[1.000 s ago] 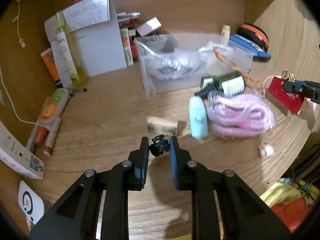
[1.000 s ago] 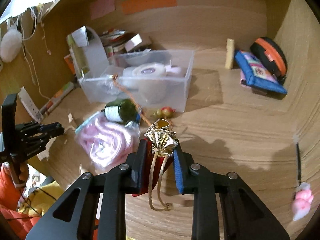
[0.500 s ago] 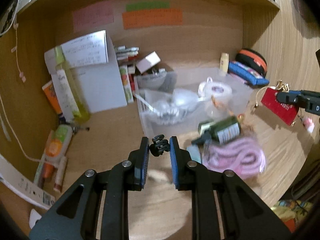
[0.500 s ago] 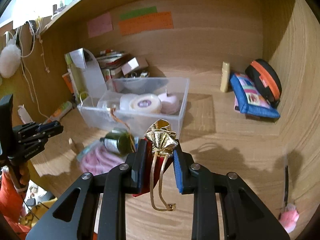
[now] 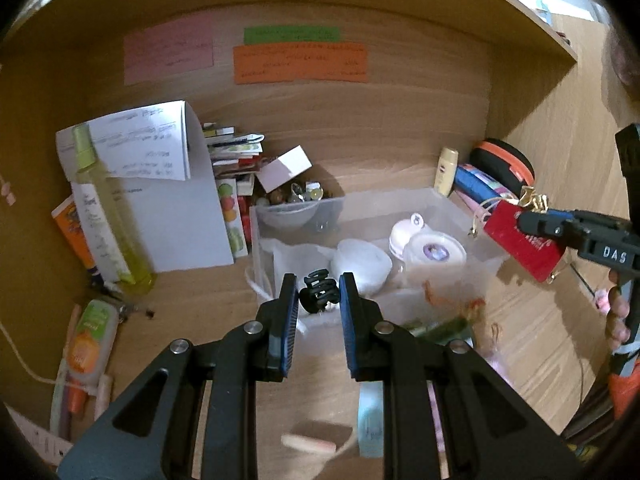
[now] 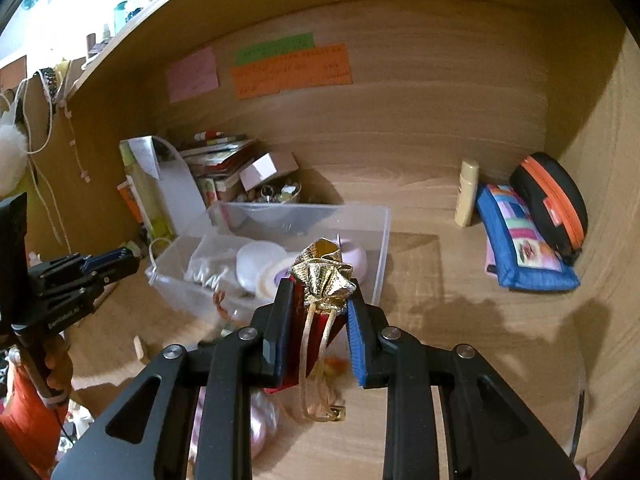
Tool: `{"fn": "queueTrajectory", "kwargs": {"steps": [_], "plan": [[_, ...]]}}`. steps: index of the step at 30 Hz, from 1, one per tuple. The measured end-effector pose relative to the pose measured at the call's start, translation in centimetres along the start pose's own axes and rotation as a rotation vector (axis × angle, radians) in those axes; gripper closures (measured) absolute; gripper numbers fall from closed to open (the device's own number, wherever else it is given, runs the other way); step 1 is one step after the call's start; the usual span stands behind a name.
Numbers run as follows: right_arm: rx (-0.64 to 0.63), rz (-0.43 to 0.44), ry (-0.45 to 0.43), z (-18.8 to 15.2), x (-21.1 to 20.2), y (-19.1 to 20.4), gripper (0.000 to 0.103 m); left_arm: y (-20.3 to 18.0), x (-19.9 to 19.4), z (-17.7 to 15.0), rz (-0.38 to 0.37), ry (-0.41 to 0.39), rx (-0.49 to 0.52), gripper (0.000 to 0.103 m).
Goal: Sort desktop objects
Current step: 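Carry the clip and the pouch over the bin, opening the left gripper to drop the clip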
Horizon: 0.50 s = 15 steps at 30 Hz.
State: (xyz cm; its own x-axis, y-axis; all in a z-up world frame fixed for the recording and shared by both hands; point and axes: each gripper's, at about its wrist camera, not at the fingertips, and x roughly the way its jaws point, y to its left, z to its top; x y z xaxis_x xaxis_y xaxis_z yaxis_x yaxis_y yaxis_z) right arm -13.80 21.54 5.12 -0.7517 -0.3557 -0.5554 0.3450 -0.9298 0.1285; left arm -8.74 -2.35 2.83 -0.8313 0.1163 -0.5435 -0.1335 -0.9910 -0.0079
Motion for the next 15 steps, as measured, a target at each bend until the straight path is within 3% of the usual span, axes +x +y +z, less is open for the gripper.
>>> {"fn": "queueTrajectory", "kwargs": {"steps": [15], "plan": [[0.018,0.025,0.037,3.4,6.5,-0.4,0.081,-0.3,6.1,3.4,-0.031,0.054,-0.004,0.083]]}}
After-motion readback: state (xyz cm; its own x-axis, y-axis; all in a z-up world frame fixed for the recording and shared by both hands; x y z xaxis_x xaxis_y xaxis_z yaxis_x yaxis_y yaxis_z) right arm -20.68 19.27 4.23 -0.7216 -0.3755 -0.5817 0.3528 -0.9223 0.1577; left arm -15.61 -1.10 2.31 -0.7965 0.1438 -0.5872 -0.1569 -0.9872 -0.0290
